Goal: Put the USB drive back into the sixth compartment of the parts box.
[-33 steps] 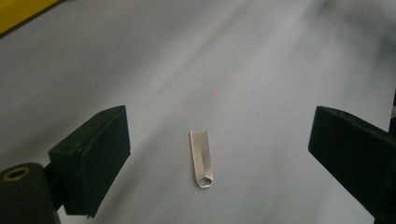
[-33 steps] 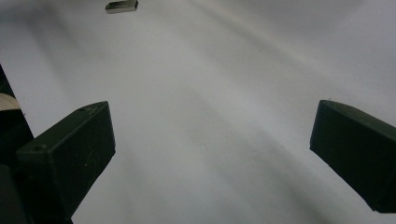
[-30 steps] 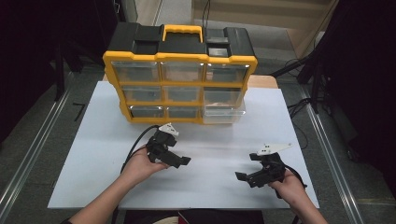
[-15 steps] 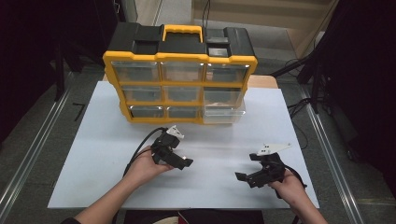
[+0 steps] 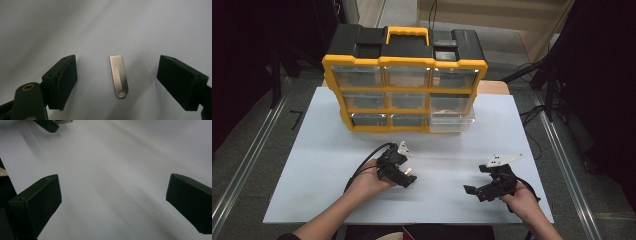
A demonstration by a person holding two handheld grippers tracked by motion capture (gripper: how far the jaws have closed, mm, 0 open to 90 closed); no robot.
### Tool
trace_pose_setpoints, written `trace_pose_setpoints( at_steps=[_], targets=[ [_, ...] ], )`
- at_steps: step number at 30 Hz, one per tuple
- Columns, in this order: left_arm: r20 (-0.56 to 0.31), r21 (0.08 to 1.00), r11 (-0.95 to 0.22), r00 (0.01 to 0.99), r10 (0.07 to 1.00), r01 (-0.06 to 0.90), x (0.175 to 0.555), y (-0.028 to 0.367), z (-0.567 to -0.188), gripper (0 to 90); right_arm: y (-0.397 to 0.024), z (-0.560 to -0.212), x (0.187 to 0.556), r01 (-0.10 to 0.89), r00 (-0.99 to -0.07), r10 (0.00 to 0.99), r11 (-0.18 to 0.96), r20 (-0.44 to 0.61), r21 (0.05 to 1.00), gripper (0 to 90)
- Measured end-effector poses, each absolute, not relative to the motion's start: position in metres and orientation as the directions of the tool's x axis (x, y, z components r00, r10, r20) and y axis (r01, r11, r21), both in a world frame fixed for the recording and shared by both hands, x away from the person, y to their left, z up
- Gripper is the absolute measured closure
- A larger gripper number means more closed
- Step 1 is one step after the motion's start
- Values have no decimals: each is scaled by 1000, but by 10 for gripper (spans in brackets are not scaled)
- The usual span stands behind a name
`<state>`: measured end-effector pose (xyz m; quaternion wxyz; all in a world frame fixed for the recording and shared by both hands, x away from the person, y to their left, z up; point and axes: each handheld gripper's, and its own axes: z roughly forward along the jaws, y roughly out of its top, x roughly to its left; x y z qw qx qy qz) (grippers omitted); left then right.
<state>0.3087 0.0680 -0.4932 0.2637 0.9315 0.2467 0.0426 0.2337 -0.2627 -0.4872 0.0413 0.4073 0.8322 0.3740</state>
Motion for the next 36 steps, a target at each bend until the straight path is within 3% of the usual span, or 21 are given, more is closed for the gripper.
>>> trace_pose_setpoints(
  at_steps=[4,14,16,21,26,36],
  targets=[
    [1,523,-742,870,493,419,305,69,-494,243,-262,-487,233,636,-675,700,390,235,666,0],
    [18,537,-710,836,548,455,301,70,-493,361,-262,-487,233,642,-670,703,387,239,662,0],
    [17,531,-706,827,561,468,300,69,-491,460,-262,-487,233,646,-668,704,385,242,659,0],
    [11,522,-697,813,582,492,302,71,-489,559,-262,-487,233,640,-672,701,388,239,663,0],
    [-12,512,-699,818,575,499,303,74,-488,793,-262,-487,233,641,-671,702,387,239,662,0],
    [-115,532,-661,819,562,529,313,85,-489,800,-262,-487,233,639,-673,699,386,240,665,0]
  ],
)
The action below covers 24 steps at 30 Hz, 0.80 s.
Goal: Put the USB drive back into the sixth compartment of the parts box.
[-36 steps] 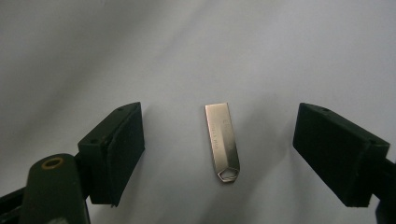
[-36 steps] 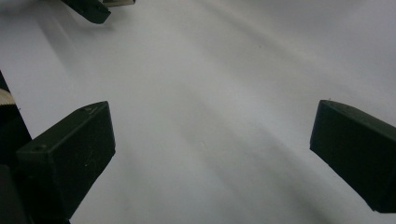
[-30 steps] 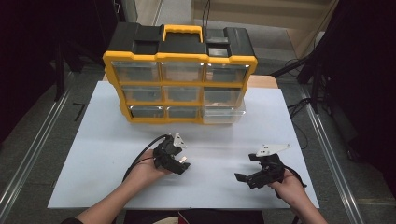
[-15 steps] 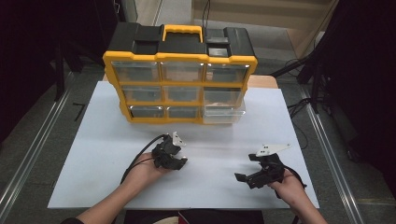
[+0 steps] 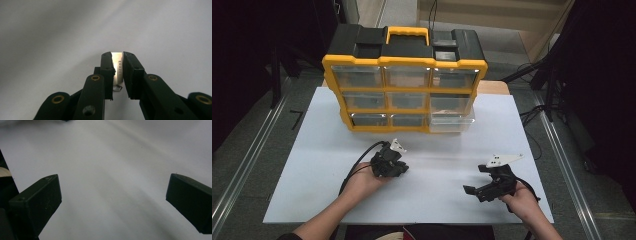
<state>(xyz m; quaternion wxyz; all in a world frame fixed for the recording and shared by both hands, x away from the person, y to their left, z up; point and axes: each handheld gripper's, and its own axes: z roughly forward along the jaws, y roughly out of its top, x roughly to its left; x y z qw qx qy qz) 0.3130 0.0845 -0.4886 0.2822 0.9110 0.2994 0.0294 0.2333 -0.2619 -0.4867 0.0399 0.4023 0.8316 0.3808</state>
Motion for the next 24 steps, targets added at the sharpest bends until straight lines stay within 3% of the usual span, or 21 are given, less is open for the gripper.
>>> trace_pose_setpoints(
  at_steps=[5,24],
  targets=[
    [-178,548,-630,812,555,551,316,92,-482,800,-262,-486,233,637,-675,697,386,242,667,0],
    [-214,593,-607,830,515,529,315,111,-456,801,-261,-485,232,617,-694,680,390,238,684,0]
  ],
)
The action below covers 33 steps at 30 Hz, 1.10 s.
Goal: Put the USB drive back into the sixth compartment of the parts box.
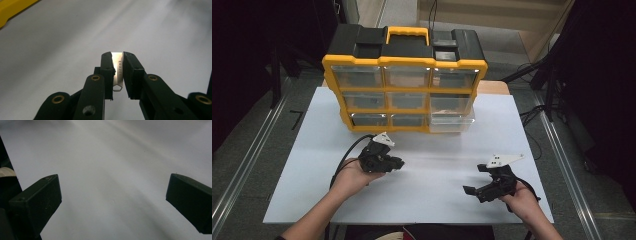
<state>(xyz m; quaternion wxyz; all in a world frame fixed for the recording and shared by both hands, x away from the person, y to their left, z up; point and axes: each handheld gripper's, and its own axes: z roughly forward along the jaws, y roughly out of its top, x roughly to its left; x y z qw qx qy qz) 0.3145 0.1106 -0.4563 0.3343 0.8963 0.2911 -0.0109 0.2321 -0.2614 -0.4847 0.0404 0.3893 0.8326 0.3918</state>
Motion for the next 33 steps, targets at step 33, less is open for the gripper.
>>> trace_pose_setpoints(
  at_steps=[33],
  targets=[
    [-269,614,-654,896,354,442,321,86,-383,801,-262,-484,232,595,-714,663,405,224,694,0]
  ],
)
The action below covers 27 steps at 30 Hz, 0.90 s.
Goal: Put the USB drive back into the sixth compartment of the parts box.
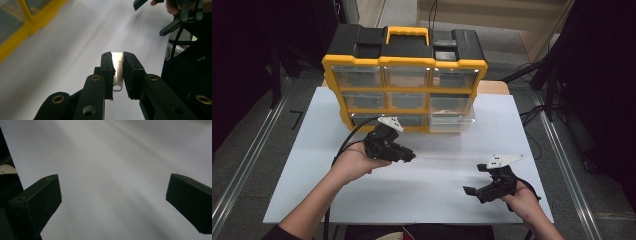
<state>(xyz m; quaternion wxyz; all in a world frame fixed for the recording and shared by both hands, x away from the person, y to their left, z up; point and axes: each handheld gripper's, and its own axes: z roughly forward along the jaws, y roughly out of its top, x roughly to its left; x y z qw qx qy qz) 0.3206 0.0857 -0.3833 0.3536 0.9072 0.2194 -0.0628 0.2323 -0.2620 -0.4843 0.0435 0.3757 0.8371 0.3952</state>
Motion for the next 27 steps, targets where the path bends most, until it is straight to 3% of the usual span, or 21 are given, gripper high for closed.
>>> trace_pose_setpoints(
  at_steps=[27],
  targets=[
    [-229,635,-685,933,276,358,340,63,-324,800,-259,-482,236,588,-720,655,399,230,703,0]
  ],
)
